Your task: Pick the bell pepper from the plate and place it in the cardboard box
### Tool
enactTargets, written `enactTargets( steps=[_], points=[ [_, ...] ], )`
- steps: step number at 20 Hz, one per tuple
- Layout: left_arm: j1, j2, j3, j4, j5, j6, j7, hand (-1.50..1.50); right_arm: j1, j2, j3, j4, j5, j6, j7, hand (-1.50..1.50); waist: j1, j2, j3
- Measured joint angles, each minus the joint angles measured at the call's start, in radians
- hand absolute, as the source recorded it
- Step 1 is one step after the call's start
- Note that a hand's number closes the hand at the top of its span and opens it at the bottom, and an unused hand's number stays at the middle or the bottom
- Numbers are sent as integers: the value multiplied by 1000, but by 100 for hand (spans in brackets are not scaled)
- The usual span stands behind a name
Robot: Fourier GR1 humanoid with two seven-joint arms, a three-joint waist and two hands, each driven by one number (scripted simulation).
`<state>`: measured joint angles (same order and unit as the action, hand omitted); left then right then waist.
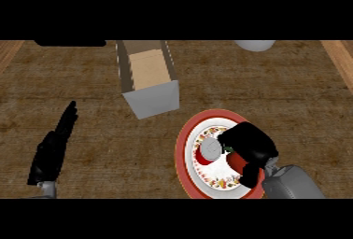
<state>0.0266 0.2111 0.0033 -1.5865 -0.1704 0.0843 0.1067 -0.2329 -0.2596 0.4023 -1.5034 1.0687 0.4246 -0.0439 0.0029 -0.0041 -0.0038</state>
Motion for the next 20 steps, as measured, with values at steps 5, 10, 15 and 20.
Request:
enactTargets(
  steps=[5,10,15,20],
  points=[
    [4,9,23,8,9,0,-3,0,36,98,-128,-4,69,-65,315,150,-24,-4,-2],
    [-10,11,25,26,7,-3,-5,0,26,207,-176,-35,158,-145,653,150,-19,-1,0],
    [-1,-11,6,17,-11,6,-8,0,8,244,-92,-112,236,-176,899,150,-7,1,2],
    [-7,0,19,-1,-6,-11,10,0,-28,253,-14,-242,244,-166,1007,150,-2,1,3]
  ],
)
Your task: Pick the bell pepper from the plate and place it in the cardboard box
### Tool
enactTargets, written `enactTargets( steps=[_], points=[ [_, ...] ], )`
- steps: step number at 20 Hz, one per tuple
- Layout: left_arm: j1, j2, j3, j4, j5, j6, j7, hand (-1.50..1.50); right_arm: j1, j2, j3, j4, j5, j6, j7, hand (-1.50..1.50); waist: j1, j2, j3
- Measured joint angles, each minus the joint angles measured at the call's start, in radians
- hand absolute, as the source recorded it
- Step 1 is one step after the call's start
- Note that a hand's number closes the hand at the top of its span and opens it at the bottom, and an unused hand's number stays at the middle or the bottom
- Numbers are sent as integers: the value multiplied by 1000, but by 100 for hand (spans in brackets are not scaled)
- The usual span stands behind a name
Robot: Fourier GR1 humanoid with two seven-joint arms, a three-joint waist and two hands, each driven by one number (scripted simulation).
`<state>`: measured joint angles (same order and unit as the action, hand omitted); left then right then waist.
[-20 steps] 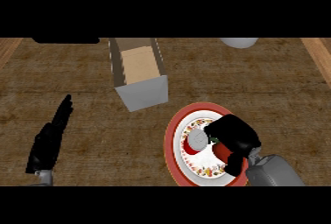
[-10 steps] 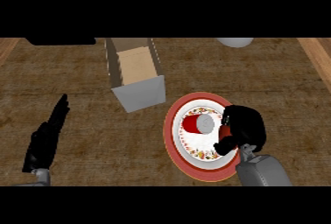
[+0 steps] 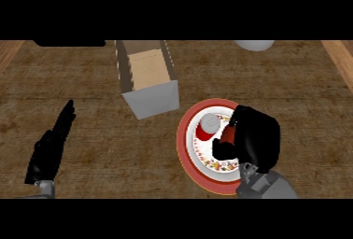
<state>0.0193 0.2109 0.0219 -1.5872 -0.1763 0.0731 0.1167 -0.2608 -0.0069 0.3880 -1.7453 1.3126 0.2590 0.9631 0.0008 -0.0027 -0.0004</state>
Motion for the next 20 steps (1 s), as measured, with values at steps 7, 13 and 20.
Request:
enactTargets(
  steps=[7,13,20],
  points=[
    [-9,-2,0,8,4,-12,-4,0,-176,5,21,-90,-115,-125,-7,150,11,2,0],
    [-21,-8,-1,4,-4,-14,6,0,-408,6,24,0,-230,-208,12,150,17,4,0],
    [-38,-10,8,22,-9,-20,5,0,-693,6,-31,283,-347,-306,27,150,23,6,0]
  ],
)
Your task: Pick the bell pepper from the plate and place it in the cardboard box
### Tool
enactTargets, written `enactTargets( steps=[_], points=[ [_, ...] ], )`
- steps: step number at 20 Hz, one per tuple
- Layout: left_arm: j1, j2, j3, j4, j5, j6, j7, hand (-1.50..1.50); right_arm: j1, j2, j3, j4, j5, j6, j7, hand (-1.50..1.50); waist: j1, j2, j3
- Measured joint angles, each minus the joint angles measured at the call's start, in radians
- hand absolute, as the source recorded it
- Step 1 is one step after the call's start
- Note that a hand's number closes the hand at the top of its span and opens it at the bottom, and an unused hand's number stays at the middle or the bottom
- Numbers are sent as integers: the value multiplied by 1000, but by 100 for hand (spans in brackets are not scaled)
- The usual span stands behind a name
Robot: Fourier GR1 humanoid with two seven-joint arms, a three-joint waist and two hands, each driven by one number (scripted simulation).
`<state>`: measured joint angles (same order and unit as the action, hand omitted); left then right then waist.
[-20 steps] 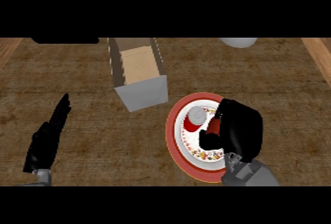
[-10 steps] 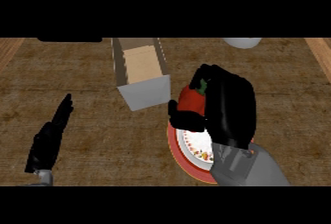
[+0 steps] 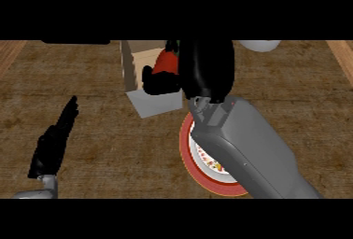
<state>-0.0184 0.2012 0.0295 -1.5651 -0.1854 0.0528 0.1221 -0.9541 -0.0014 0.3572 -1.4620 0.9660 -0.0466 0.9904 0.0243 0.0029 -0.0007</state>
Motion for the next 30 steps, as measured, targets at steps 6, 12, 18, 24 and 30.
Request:
enactTargets(
  steps=[6,12,18,24,30],
  points=[
    [23,-12,-11,-7,-6,-3,-28,0,-187,0,-57,313,-91,-95,-40,150,14,4,0],
    [-9,-23,-26,3,-17,-7,-15,0,-313,1,-74,613,-205,-209,-114,150,33,11,-1],
    [-31,-30,-35,23,-25,-10,-27,0,-387,1,-63,855,-305,-292,-172,150,59,20,-2],
    [-47,-42,-51,33,-37,-10,-32,0,-397,1,-94,1011,-390,-386,-245,-150,75,27,-1],
    [-66,-34,-41,44,-34,-16,-37,0,-398,1,-126,1074,-458,-515,-345,-150,88,32,-1]
  ],
)
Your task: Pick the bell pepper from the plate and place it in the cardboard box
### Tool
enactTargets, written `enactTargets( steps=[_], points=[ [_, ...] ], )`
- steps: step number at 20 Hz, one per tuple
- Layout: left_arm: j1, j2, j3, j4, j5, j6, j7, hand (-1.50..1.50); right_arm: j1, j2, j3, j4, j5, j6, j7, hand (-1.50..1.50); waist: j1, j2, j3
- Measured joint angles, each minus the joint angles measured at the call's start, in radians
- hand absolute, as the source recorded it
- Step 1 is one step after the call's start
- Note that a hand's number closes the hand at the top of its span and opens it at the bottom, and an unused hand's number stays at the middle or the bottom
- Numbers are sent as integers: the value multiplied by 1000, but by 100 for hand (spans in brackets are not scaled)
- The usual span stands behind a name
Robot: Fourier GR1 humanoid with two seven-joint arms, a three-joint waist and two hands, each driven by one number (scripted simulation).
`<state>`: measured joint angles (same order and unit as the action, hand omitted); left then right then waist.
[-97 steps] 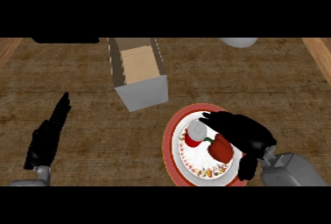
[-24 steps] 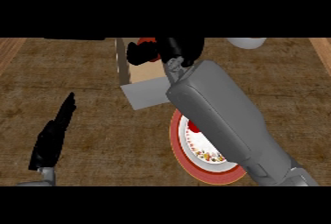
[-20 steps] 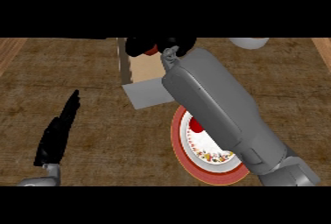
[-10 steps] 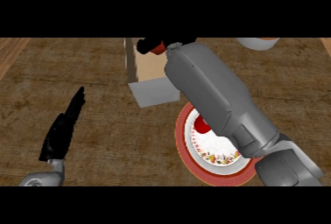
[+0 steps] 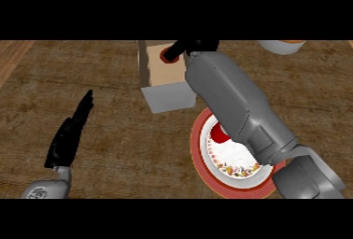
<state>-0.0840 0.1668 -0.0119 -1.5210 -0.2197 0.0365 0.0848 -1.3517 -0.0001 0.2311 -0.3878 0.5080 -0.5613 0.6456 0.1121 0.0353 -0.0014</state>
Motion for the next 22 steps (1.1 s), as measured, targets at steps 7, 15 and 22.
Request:
enactTargets(
  steps=[7,15,22],
  points=[
    [11,16,24,-12,20,-14,10,0,21,-1,-94,-36,-71,-262,-129,-150,-20,-6,2],
    [48,23,56,-15,27,-2,5,0,84,-20,-228,-148,-184,-393,-299,-150,-72,-23,2],
    [90,29,82,-32,34,2,10,0,283,-93,-259,-361,-214,-407,-343,-150,-120,-41,2]
  ],
)
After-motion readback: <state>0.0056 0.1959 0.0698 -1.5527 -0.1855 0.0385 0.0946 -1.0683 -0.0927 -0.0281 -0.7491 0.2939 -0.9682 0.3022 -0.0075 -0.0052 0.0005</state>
